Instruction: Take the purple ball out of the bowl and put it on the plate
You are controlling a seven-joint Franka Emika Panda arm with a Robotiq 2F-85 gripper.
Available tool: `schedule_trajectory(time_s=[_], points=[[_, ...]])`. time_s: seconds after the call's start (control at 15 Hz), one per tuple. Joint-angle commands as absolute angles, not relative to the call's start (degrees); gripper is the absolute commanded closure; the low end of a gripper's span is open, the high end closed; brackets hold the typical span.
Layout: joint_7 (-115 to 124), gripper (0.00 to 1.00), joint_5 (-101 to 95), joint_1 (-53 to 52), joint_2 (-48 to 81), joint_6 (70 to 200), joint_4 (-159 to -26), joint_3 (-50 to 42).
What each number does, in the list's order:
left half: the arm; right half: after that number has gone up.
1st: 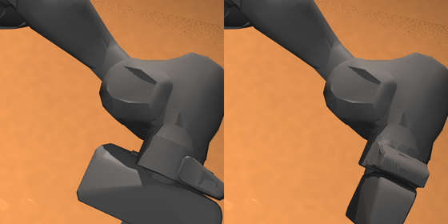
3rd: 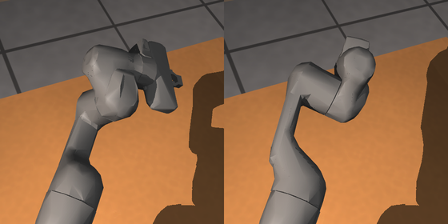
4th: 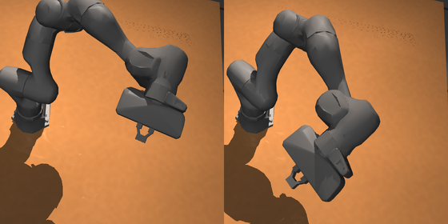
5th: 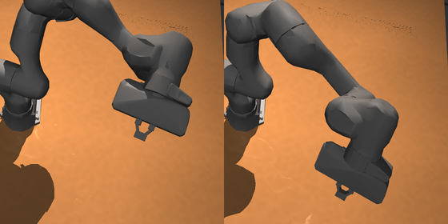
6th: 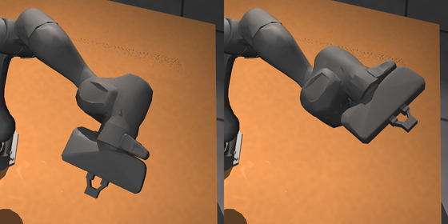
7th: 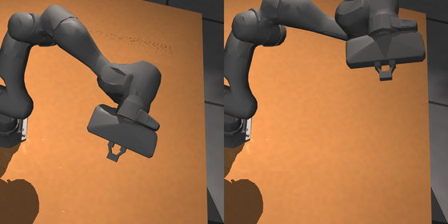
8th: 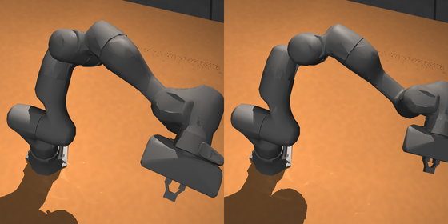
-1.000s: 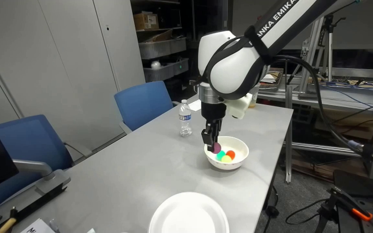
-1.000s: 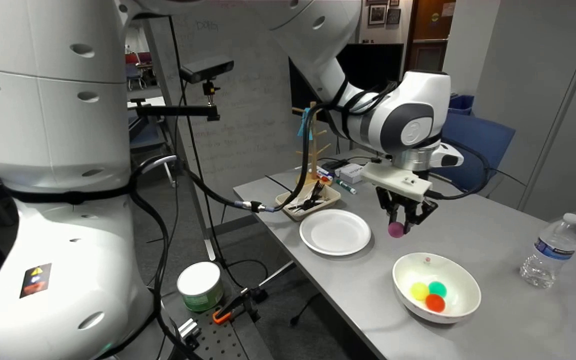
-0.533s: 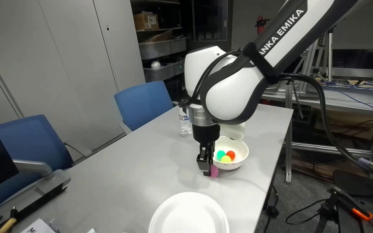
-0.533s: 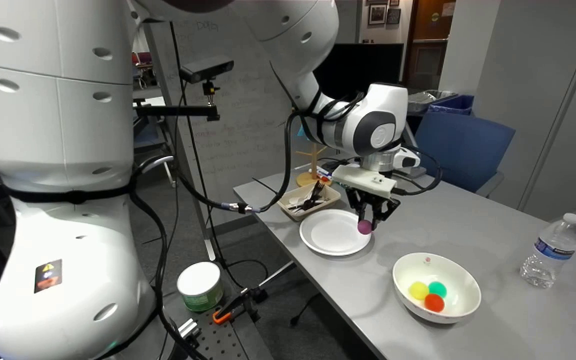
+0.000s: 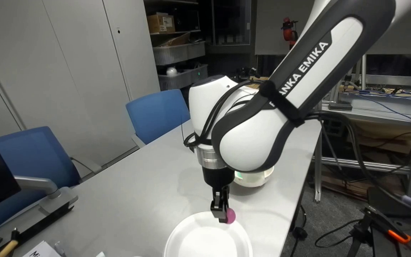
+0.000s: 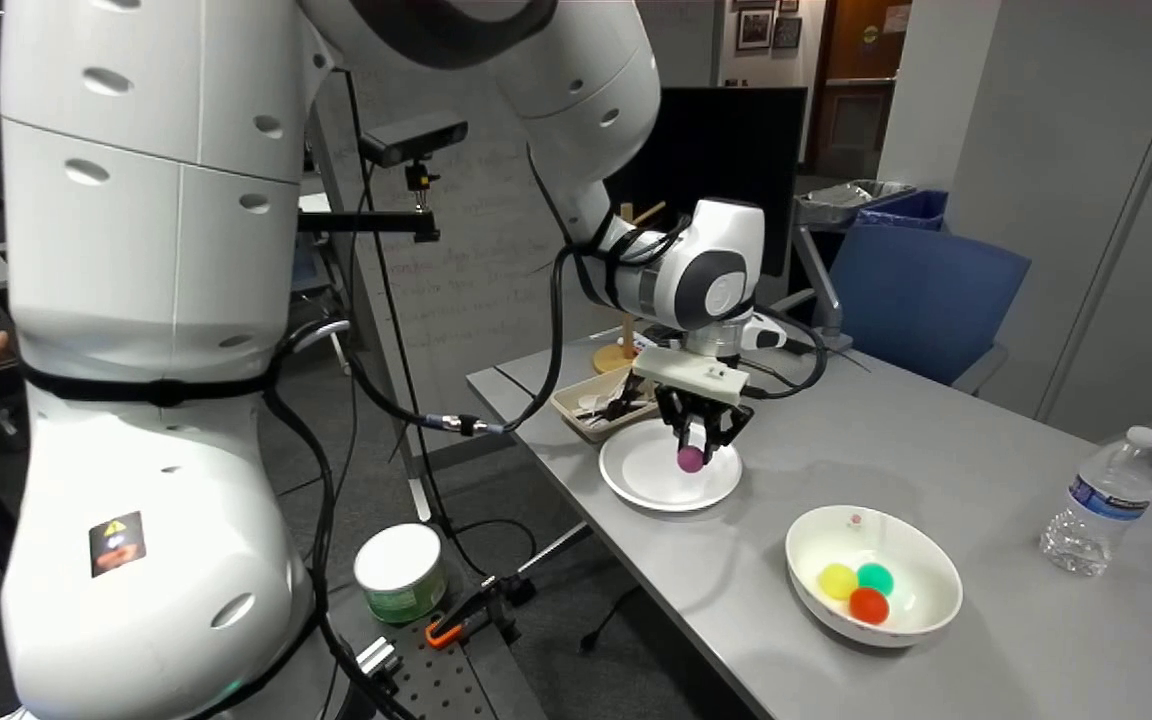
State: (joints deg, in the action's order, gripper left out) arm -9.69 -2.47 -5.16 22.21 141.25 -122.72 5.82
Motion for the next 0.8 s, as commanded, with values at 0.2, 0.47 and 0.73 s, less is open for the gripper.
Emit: schedule_trajectory(time_s=[0.2, 0.47, 0.73], points=[[-7.91, 0.89, -5.25, -7.75, 28.86, 144.47, -119.69, 6.01], [-8.1, 0.31, -5.9, -8.49, 29.3, 144.61, -119.43, 6.06], [-8.2, 0.01, -7.12, -8.55, 27.84, 144.46, -119.73, 5.75]])
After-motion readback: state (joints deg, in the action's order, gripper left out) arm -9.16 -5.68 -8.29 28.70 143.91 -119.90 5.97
